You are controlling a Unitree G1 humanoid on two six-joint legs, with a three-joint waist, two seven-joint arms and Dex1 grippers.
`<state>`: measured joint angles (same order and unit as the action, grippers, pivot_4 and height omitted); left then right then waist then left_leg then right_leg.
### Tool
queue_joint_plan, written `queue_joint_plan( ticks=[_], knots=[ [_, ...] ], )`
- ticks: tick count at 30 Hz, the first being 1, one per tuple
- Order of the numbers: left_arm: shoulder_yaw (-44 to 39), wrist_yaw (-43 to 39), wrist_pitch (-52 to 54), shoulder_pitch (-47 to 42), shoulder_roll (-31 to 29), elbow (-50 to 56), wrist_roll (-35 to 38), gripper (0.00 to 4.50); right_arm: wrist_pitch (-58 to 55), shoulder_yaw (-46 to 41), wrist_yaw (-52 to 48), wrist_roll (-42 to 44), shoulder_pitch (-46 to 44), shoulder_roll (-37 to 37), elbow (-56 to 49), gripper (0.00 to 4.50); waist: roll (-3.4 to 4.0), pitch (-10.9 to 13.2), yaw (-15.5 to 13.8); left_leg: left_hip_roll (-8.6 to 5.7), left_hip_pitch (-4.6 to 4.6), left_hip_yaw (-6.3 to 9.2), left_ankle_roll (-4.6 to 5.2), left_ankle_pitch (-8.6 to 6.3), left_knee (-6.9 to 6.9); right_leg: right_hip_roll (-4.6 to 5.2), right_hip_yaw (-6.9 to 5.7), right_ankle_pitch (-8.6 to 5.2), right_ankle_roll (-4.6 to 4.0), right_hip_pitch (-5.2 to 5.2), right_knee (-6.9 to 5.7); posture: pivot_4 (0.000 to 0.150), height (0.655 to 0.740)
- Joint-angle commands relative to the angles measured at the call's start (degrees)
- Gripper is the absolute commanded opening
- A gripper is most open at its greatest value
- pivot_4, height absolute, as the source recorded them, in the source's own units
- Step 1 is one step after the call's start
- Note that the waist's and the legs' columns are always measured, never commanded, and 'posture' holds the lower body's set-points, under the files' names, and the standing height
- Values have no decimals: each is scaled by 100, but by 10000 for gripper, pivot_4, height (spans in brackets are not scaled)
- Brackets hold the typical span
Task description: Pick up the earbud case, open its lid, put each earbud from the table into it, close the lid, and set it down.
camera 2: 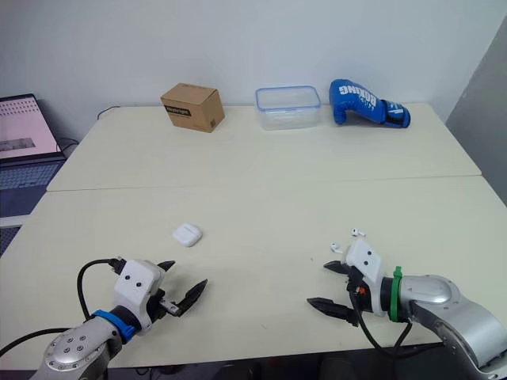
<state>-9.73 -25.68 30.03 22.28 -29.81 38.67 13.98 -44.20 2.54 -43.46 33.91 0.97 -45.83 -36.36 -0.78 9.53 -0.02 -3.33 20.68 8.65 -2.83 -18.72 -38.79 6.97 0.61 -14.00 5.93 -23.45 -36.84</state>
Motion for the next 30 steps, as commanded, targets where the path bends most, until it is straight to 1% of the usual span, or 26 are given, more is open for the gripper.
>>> queue_joint_plan(
  ticks=[1, 8, 11, 13, 16, 20, 26, 30],
  knots=[
    [-31, -128, -109, 76, -51, 169, 55, 44874, 47, -63, -17, 12, -43, -5, -115, 45000, 0, 0, 0, 0, 0, 0, 0, 0, 0, 0, 0, 0, 0, 0, 0, 1500, 7307],
    [-175, -169, 164, 23, -77, 205, 268, 44874, 70, -90, -63, 13, 24, -40, -121, 45000, 0, 0, 0, 0, 0, 0, 0, 0, 0, 0, 0, 0, 0, 0, 0, 1500, 7307],
    [-464, -323, 320, -213, -162, 146, 611, 44874, 150, -23, -125, -28, -95, -33, -90, 45000, 0, 0, -1, 0, 0, 1, 0, 0, 0, 0, -2, 0, 0, 0, -1, 1500, 7307],
    [-776, -492, 497, -488, -348, -39, 868, 44874, 161, -11, -195, 4, -381, -16, -39, 45000, 0, 0, 4, 0, -1, 2, 0, 0, 0, 0, -3, 0, 0, 0, -3, 1500, 7307],
    [-1015, -898, 532, -713, -743, -422, 1043, 44874, 205, -28, -389, 57, -872, -36, 130, 45000, 1, 1, 15, 2, -4, 2, 0, 0, 0, -2, -3, 0, 0, 0, -5, 1500, 7307],
    [-1018, -1367, 118, -1008, -1085, -1223, 980, 44874, 384, 4, -723, 55, -1382, -58, 386, 45000, 2, 1, 20, 1, -1, 0, -1, 0, 4, -3, -3, -1, -1, -2, 6, 1500, 7307],
    [-687, -1792, -751, -1799, -1220, -2474, 663, 44874, 585, 45, -1071, -17, -1857, -82, 683, 45000, 1, 3, 2, 1, 4, 5, -3, 1, 2, -2, -7, 0, -2, -5, 2, 1500, 7307],
    [-491, -1915, -783, -2261, -1243, -3007, 587, 44874, 626, 16, -1155, -74, -1953, -125, 737, 45000, 1, 3, 19, 1, 4, 5, -4, 2, 2, -2, -6, 0, -2, -8, 2, 1500, 7307]
  ],
)
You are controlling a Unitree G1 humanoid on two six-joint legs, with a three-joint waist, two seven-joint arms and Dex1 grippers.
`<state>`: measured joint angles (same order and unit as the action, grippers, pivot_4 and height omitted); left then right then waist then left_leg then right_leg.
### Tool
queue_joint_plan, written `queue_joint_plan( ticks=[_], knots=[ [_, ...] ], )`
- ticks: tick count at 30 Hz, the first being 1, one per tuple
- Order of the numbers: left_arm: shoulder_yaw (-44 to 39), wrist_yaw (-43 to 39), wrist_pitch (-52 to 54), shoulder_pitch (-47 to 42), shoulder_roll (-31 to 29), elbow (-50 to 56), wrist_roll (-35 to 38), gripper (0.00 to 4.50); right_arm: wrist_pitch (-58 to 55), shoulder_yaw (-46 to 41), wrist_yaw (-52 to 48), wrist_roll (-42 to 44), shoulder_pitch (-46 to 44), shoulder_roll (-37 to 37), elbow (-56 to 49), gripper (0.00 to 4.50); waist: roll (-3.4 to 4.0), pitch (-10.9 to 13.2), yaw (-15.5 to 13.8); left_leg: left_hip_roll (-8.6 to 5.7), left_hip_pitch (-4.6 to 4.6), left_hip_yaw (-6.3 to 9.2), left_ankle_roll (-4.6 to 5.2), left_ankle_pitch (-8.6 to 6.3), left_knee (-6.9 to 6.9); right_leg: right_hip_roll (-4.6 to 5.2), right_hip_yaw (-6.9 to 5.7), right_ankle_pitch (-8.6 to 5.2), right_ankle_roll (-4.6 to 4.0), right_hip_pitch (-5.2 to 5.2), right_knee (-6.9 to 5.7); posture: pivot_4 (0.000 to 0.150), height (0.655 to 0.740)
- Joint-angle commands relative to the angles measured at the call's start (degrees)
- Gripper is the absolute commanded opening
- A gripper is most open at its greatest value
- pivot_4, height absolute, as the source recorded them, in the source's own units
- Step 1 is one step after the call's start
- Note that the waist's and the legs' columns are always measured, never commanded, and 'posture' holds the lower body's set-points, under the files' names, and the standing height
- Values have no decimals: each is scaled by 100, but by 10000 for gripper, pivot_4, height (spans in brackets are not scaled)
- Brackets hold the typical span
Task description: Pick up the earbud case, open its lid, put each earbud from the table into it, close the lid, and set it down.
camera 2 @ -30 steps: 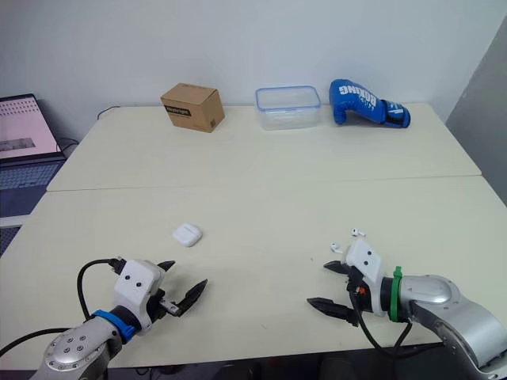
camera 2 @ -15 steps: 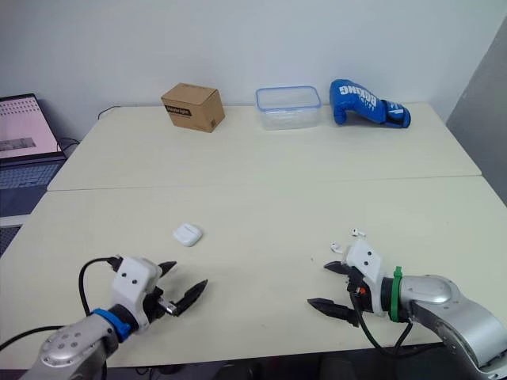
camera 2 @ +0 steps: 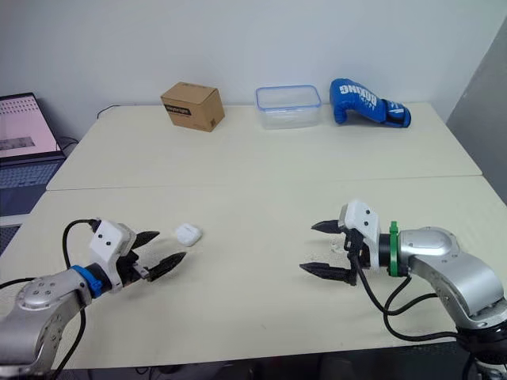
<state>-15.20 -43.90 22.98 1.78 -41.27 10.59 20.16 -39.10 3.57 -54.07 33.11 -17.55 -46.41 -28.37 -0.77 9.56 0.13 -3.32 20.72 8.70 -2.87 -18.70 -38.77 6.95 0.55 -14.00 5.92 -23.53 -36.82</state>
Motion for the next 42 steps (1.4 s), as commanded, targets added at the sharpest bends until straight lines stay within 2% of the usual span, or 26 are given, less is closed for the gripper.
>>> queue_joint_plan(
  ticks=[1, 12, 21, 31, 34, 38, 42],
  knots=[
    [96, -113, -27, -305, -102, -272, -34, 44874, 119, -109, -98, -4, -87, -71, -79, 45000, 0, 0, 6, 0, 1, 0, -2, 1, 0, 0, 1, 0, 0, -2, 1, 1500, 7307],
    [612, -254, 89, -1120, -40, -1146, -252, 44874, 103, -224, 152, -31, -28, -5, -396, 45000, 0, 0, 7, 0, 4, 1, -18, 10, -1, 0, 1, 0, 0, -7, -3, 1500, 7307],
    [840, -265, 77, -1226, 122, -1427, -340, 44874, 81, -171, 196, -11, -461, 68, -283, 45000, 0, 0, 5, -2, 4, 2, -19, 11, -1, 1, 1, 0, 1, -8, -4, 1500, 7307],
    [985, -271, 157, -1222, 157, -1382, -451, 44874, 85, -131, 220, -43, -461, 157, -284, 45000, 0, 0, -3, -3, 4, 4, -20, 11, -2, 2, 0, 0, 1, -7, -6, 1500, 7307],
    [964, -290, 220, -1217, 142, -1335, -426, 39012, 117, -121, 215, -75, -419, 172, -272, 45000, 0, 0, -3, -3, 3, 4, -20, 11, -2, 2, 0, 0, 1, -6, -6, 1500, 7307],
    [958, -316, 295, -1193, 115, -1272, -414, 27500, 139, -117, 214, -99, -382, 183, -273, 45000, 0, 0, -1, -3, 3, 3, -20, 11, -2, 2, 0, 0, 1, -6, -6, 1500, 7307],
    [947, -322, 344, -1172, 89, -1230, -427, 27491, 153, -128, 219, -113, -334, 194, -289, 45000, 0, 0, 0, -3, 3, 3, -20, 11, -2, 2, 0, 0, 1, -7, -6, 1500, 7307]
  ],
)
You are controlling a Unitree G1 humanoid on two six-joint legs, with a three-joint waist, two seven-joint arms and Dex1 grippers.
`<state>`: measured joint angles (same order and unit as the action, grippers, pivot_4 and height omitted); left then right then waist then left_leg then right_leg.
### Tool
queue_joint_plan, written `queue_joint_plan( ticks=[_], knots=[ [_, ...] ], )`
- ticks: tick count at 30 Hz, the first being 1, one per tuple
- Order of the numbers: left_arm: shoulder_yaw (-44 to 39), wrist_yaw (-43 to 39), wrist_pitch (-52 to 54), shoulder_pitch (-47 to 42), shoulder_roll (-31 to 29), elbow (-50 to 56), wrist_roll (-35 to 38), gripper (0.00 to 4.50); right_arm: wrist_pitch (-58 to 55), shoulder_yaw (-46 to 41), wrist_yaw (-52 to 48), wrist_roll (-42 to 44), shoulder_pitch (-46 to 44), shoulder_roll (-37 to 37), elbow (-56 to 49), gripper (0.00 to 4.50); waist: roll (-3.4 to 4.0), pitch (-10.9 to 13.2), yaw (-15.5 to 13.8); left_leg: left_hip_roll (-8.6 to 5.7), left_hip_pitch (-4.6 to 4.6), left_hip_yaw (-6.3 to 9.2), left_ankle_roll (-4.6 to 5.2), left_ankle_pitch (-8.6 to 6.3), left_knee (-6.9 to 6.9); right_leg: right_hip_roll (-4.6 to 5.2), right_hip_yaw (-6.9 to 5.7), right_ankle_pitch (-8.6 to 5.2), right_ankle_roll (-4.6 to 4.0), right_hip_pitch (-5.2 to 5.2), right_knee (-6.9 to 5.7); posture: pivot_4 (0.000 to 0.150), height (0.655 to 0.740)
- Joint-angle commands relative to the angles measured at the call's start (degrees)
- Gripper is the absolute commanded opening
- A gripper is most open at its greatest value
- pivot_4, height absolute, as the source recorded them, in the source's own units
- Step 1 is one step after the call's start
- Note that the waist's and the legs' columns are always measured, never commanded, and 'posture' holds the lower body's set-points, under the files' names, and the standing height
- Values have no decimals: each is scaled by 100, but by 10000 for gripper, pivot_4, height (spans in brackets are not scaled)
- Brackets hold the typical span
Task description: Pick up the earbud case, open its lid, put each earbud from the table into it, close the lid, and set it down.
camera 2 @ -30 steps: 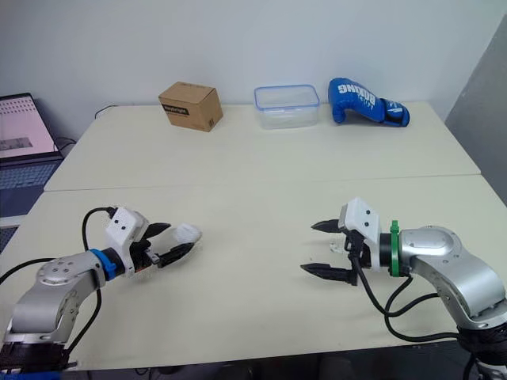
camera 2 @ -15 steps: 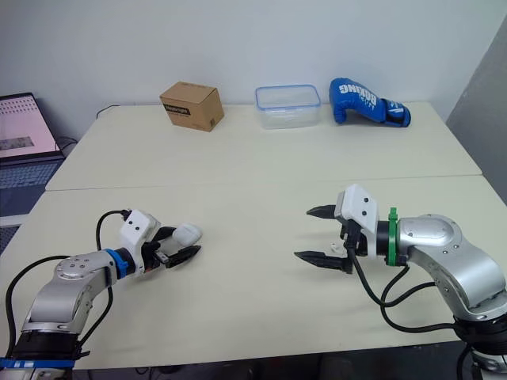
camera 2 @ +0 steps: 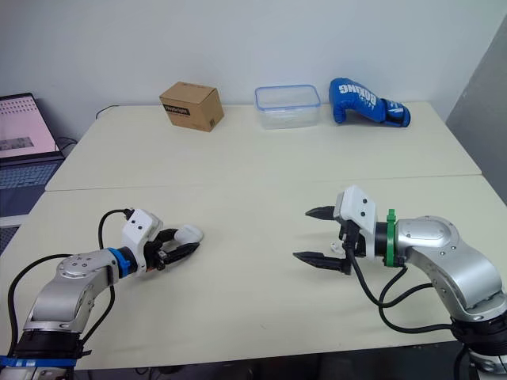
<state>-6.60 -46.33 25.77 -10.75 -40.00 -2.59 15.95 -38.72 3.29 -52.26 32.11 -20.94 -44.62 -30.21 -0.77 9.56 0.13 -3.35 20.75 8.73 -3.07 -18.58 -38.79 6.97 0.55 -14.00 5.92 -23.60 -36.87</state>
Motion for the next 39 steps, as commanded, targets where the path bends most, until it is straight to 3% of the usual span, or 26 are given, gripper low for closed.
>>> queue_joint_plan(
  ticks=[1, 10, 19, 28, 32, 39],
  knots=[
    [86, -73, 70, 80, -45, 88, -18, 27491, 119, -99, 41, -14, 15, 17, -110, 45000, 0, 0, 2, 0, 0, 0, 0, 0, 0, 0, 1, 0, 0, 0, 0, 1500, 7307],
    [52, 10, -219, -17, -17, 173, -144, 27491, 157, -137, 40, -18, 84, 1, -78, 45000, 0, 0, 2, 0, 0, 0, 0, 0, 0, 0, 0, 0, 0, 0, 0, 1500, 7307],
    [364, -212, -911, -995, -104, 788, -327, 27491, -446, -445, -36, 382, -409, -199, 306, 45000, -3, 2, -2, 0, 6, 3, -1, 1, -3, 0, -3, 1, 0, -1, 1, 1500, 7307],
    [1174, -742, -2282, -2115, 174, 739, -720, 27491, -2937, -749, 403, 1872, -1507, -103, 942, 45000, -4, 3, 12, 0, 8, -2, -1, 1, -2, 0, 0, 1, -1, -5, 4, 1500, 7307],
    [1327, -909, -2804, -2251, 262, 697, -770, 27491, -4052, -1059, 944, 2698, -1952, 438, 1236, 45000, -4, 3, 32, -1, 9, -7, -1, 1, 0, 0, 5, 1, -1, -8, 4, 1500, 7307],
    [1474, -992, -3383, -2412, 491, 773, -831, 27491, -5147, -1736, 2122, 3322, -2472, 1531, 1917, 45000, -3, 3, 35, -3, 11, -3, -1, 1, -4, 0, 3, 2, -1, -10, -1, 1500, 7307]
  ],
)
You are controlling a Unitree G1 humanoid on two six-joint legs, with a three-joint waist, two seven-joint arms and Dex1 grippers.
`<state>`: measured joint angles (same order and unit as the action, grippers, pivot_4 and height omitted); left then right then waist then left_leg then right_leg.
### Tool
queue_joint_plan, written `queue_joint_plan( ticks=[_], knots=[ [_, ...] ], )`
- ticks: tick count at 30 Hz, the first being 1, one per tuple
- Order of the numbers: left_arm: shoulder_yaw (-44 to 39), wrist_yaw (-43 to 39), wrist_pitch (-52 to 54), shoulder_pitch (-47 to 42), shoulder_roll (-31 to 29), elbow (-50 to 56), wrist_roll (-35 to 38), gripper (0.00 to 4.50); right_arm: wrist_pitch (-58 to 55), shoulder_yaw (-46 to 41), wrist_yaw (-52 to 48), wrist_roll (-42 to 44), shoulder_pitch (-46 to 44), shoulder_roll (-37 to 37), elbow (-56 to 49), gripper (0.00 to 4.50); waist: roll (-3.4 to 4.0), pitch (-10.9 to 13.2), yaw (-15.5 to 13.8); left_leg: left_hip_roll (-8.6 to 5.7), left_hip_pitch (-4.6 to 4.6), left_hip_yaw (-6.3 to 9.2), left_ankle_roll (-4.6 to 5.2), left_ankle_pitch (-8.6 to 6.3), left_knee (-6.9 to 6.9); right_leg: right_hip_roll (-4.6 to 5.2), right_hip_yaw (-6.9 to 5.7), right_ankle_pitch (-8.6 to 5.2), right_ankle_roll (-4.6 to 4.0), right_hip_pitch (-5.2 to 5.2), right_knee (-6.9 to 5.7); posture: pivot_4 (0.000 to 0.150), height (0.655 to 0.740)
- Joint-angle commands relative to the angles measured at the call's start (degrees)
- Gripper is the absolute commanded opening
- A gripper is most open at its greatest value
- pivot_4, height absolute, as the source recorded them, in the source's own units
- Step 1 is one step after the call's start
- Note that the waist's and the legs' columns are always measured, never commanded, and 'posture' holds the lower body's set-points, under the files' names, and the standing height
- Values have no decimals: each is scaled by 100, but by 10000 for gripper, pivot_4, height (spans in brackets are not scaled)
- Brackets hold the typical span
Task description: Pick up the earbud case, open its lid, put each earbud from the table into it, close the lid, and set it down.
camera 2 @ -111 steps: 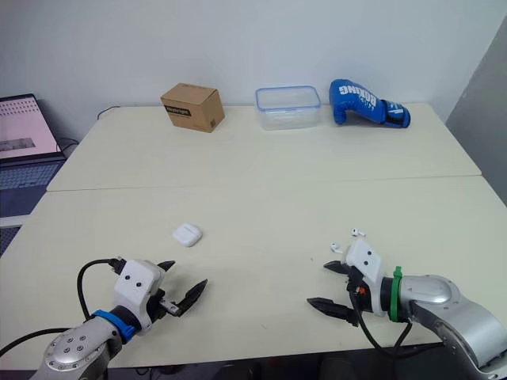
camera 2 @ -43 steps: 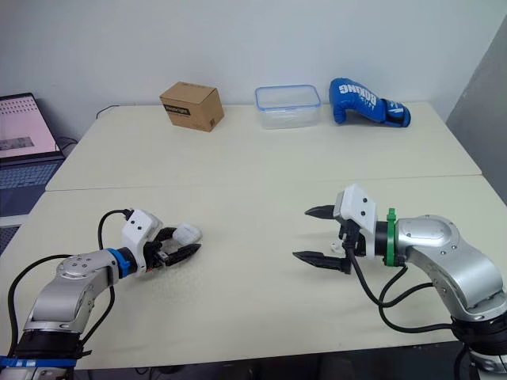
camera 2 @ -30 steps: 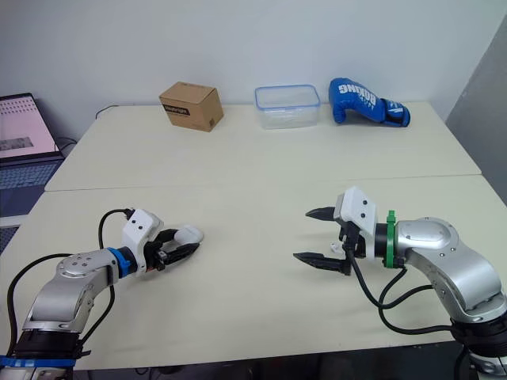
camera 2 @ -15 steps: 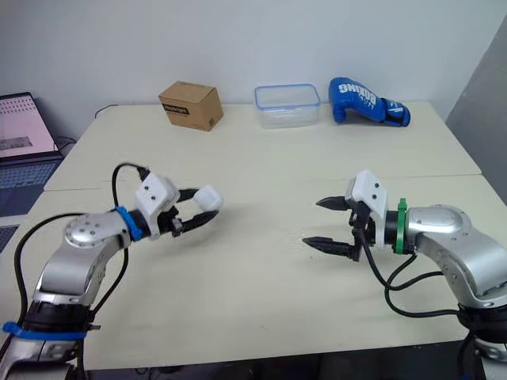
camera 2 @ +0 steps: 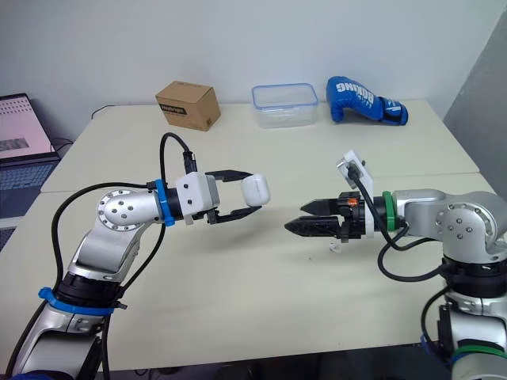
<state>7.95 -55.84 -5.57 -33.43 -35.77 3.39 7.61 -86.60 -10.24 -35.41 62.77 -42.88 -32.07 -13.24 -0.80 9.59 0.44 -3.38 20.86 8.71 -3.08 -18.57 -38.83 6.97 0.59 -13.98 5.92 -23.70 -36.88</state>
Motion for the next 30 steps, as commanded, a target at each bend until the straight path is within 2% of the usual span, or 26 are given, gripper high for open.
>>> queue_joint_plan(
  ticks=[1, 8, 21, 24, 26, 30],
  knots=[
    [53, -48, -275, -168, 87, 194, -15, 27491, -452, -469, 591, 264, -362, 418, 331, 45000, 0, 0, 8, -1, 0, -3, 0, 0, 0, 0, 3, 0, 0, -3, -2, 1500, 7307],
    [256, -4, -110, -290, 296, 458, -41, 27491, -590, -755, 1288, 348, -660, 991, 700, 45000, 1, 0, 53, -2, 4, -3, 0, 0, 0, 0, 5, 0, 0, -11, -7, 1500, 7307],
    [380, -26, 178, -470, 412, 616, -91, 27491, -590, -873, 1847, 941, -649, 1154, 700, 45000, 3, -1, 142, -1, 6, -4, 0, 1, 2, -1, 8, 0, 0, -19, -10, 1500, 7307],
    [378, -28, 182, -478, 411, 617, -94, 27491, -582, -904, 1970, 1039, -641, 1178, 689, 39347, 3, -1, 142, -1, 7, -5, 0, 1, 2, -1, 9, 0, 0, -19, -10, 1500, 7307],
    [377, -26, 189, -478, 413, 623, -94, 27491, -585, -901, 2021, 1105, -638, 1167, 703, 33199, 3, -1, 142, -1, 7, -5, 0, 1, 2, -1, 10, 0, 0, -19, -11, 1500, 7307],
    [362, -25, 196, -470, 400, 633, -97, 27491, -582, -881, 2107, 1234, -627, 1148, 720, 33199, 3, -1, 142, -1, 7, -7, 0, 1, 2, -1, 11, 0, 0, -22, -12, 1500, 7307]
  ],
)
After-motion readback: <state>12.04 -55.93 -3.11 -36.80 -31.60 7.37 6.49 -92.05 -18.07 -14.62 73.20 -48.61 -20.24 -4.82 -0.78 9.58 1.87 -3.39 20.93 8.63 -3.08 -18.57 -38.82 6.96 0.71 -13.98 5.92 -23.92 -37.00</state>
